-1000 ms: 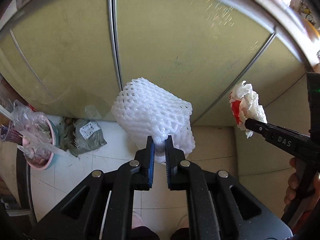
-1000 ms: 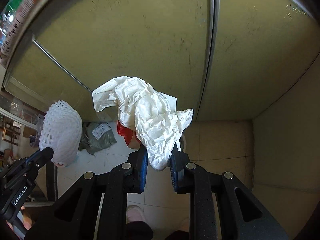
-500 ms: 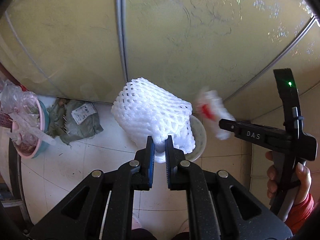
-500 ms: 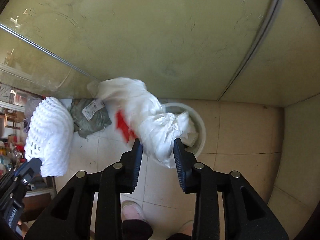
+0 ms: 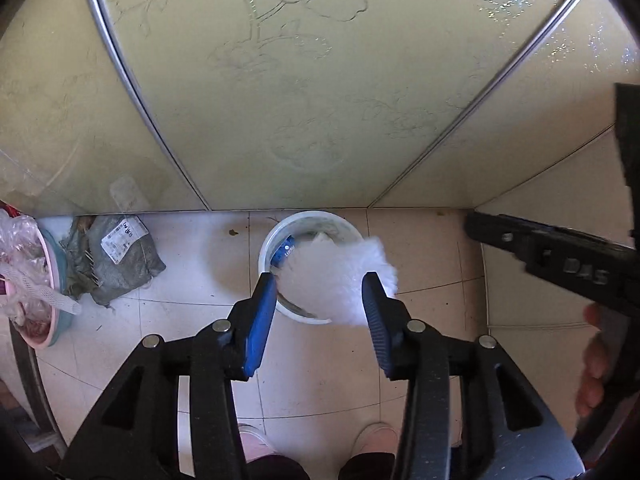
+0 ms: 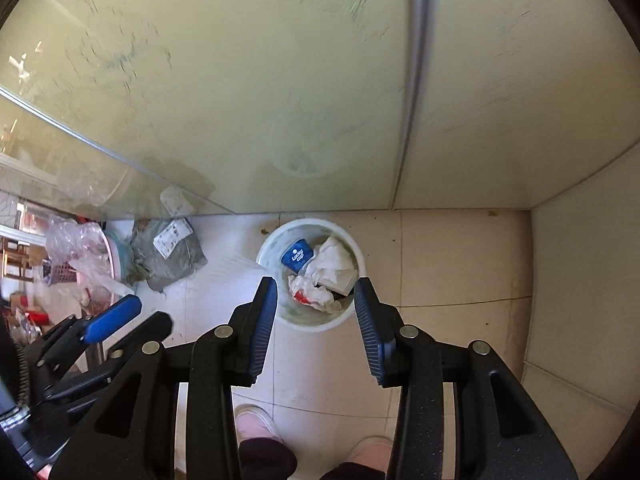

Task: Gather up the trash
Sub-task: 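Open the left tool over the bin while the right tool drops the tissue, then raise both tools back to the counter toward the small dark bottle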

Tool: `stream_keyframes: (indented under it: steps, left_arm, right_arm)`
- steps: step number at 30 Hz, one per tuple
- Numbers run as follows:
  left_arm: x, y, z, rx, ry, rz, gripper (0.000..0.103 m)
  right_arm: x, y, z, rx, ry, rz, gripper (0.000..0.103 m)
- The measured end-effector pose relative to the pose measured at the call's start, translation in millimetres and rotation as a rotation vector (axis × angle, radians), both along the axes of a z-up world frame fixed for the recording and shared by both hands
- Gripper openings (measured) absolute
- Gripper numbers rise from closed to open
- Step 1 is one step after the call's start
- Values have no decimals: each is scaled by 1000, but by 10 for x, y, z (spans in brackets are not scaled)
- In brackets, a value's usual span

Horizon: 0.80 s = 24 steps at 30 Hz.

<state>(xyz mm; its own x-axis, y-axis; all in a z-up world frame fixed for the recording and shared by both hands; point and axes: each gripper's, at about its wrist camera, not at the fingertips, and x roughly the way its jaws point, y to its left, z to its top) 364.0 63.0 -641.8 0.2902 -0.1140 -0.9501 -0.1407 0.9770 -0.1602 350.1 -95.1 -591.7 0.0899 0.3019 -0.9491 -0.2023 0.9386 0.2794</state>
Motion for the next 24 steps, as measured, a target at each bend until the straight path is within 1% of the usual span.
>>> stream_keyframes:
  steps: [2,3,6,10,11,12,15,16,20,23,24]
  left_arm:
    - [10,-22,106,0,5,-1,43]
    - [4,-21,173,1,1,-2,43]
    - [-6,-27,413,9,-17,-9,43]
    - [-73,22,908,21,-51,-20,43]
    - [-95,33,1089,25,-62,-22,43]
    - [-117,67,1215,28,-73,-25,43]
    - [-188,117,1717,39,-121,-32,43]
    - [-220,121,1937,40,-141,-33,43]
    - [-379,126,2751,41,-225,-50,43]
    - [-517,159,3321,48,-291,-66,43]
    - [-570,168,3532,48,-317,-70,45]
  right_arm:
    - [-18,-69,129,4,-9,-12,37]
    - [45,-108,147,7,-11,-16,37]
    - [56,-123,324,16,-28,-26,37]
    - [22,-172,675,29,-64,-29,37]
    - [0,-175,802,31,-73,-28,37]
    - [-17,-172,948,32,-84,-29,37]
    - [-92,-167,1418,41,-125,-32,37]
    - [-116,-172,1572,44,-141,-34,37]
    - [-262,-167,2344,57,-214,-51,37]
    - [-410,-155,2964,63,-292,-71,37]
    - [-465,-127,3122,65,-316,-78,37]
